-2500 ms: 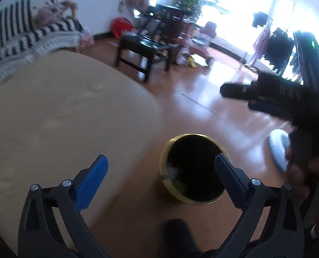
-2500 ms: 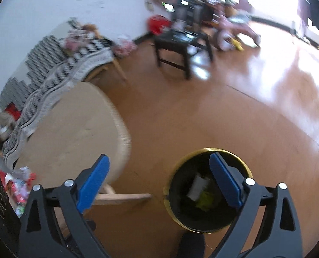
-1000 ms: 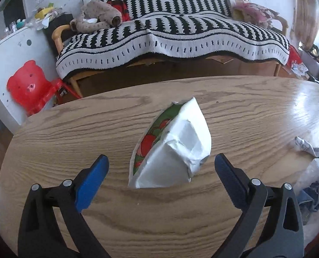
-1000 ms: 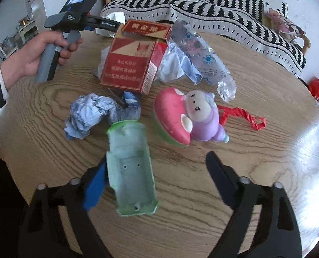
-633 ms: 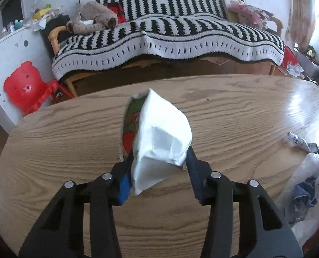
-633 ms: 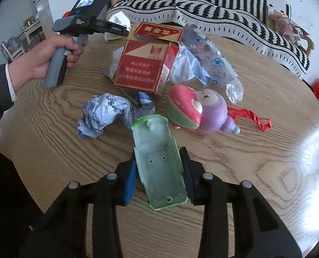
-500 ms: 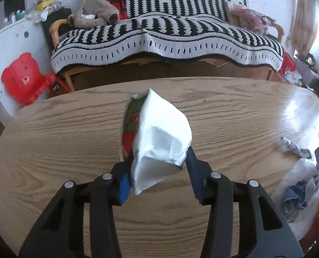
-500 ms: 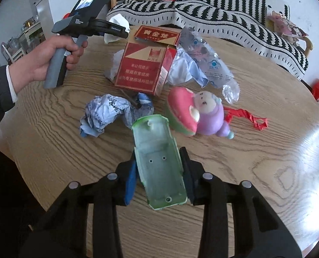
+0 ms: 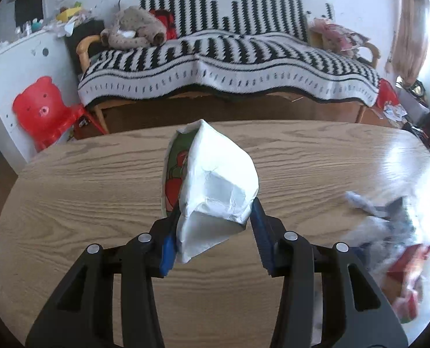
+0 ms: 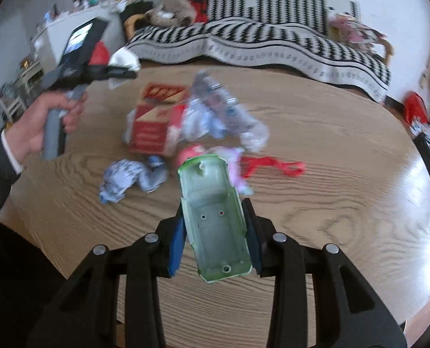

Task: Collect trash
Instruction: 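Carry the cup and tray over the bin and open both tools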

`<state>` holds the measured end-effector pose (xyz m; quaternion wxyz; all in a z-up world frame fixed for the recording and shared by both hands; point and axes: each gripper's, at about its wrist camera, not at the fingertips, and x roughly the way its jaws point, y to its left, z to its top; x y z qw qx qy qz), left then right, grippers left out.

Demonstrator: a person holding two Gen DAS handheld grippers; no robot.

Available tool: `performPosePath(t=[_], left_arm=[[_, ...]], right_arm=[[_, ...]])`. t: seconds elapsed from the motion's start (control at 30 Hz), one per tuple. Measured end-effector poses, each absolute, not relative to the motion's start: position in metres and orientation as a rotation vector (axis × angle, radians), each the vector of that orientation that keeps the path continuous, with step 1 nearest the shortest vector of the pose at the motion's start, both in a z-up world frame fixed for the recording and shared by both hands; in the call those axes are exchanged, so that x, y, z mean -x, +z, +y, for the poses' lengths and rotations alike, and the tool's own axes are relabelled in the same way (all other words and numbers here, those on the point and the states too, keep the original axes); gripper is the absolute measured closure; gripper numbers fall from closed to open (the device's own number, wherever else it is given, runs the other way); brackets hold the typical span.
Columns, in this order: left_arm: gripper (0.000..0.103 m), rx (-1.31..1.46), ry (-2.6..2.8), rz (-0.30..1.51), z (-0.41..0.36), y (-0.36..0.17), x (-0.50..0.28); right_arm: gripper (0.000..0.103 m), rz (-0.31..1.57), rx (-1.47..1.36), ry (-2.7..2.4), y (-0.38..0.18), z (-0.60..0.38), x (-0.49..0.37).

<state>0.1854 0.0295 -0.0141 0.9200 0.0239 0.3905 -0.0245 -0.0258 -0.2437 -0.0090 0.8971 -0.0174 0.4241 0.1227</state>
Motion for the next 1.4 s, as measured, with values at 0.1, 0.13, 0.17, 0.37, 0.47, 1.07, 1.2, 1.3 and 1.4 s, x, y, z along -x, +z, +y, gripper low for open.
performPosePath(t=[0.1,0.13,0.17,0.37,0.47,1.07,1.2,1.3,1.4], left_arm=[[0.058,-0.048,-0.094,0.775,0.005,0.006,-0.168],[0.058,-0.048,-0.106,0.769,-0.002,0.011,-0.164],[0.058,-0.047,-0.124,0.762,-0.012,0.017,-0.158],[0.058,-0.085,-0.309,0.711,-0.107,0.048,-0.114],[0.058,-0.13,-0.41,0.704,-0.158,0.05,-0.088],[0.058,-0.343,-0.994,0.844,-0.451,-0.021,0.1],[0.058,-0.405,-1.071,0.9,-0.494,-0.05,0.131],[0.058,-0.437,-1.105,0.929,-0.515,-0.066,0.145],[0.058,-0.45,-1.126,0.946,-0.528,-0.073,0.151]], right_arm=[[0.066,0.858,-0.016,0.187,0.002,-0.281,0.032],[0.066,0.851,-0.032,0.163,0.005,-0.293,0.034],[0.066,0.842,-0.056,0.128,0.01,-0.311,0.038],[0.066,0.821,-0.183,-0.083,0.018,-0.417,0.065],[0.066,0.825,-0.25,-0.193,0.017,-0.473,0.086],[0.066,0.877,-0.582,-0.642,-0.042,-0.695,0.271],[0.066,0.915,-0.644,-0.677,-0.066,-0.719,0.303],[0.066,0.935,-0.67,-0.692,-0.077,-0.728,0.314],[0.066,0.938,-0.685,-0.692,-0.08,-0.734,0.319]])
